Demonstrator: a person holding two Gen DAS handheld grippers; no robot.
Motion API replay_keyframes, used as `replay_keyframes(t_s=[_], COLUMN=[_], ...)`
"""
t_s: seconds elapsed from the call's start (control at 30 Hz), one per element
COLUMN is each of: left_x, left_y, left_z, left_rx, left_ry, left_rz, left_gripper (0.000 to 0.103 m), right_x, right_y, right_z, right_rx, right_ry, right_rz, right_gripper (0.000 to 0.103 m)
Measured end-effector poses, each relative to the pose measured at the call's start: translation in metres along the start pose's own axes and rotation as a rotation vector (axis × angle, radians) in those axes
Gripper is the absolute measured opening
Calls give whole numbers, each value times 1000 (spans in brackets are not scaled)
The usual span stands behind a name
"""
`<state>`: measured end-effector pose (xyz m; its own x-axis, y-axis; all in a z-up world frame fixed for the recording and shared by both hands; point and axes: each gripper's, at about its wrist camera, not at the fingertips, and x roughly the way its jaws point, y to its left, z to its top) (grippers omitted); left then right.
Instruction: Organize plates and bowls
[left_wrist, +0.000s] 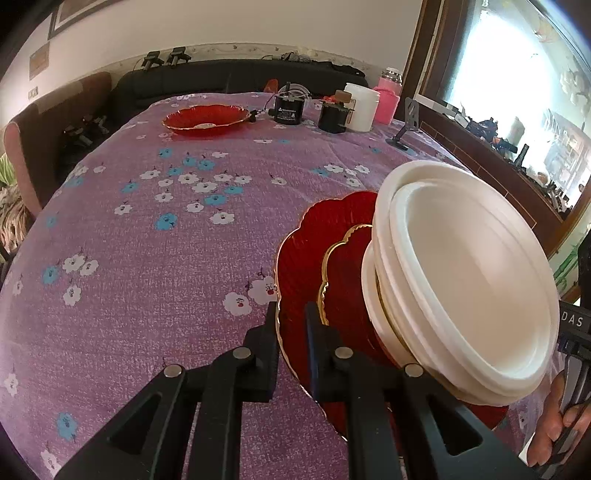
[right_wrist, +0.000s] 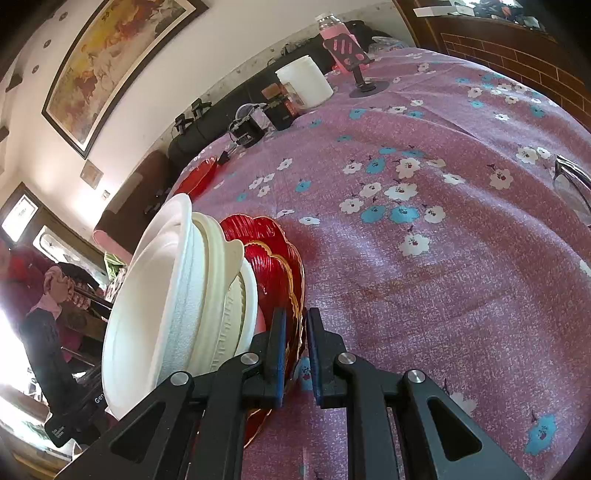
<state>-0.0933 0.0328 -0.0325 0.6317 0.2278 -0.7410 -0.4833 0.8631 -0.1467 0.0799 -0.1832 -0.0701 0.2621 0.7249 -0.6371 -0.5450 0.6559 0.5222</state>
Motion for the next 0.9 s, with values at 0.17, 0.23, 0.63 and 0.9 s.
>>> replay_keyframes(t_s=[0.17,0.23,0.63,0.9], left_x=[-1,-1,-13,-31], left_y=[1,2,15,19], left_z=[-1,-2,-20,-43], left_rx=[-1,-10,-51,-80], left_ry=[-5,1,-7,-52], left_rz=[-5,-17,-24,-13], left_gripper=[11,11,41,55], right_x=[0,1,-14,-33], right_y=[-1,-2,-9,-17], right_z=[-1,0,-19,-46], right_rx=[5,4,13,8], right_ry=[5,6,-24,-98], right_rz=[7,9,-25,-122], right_gripper=[13,13,31,67])
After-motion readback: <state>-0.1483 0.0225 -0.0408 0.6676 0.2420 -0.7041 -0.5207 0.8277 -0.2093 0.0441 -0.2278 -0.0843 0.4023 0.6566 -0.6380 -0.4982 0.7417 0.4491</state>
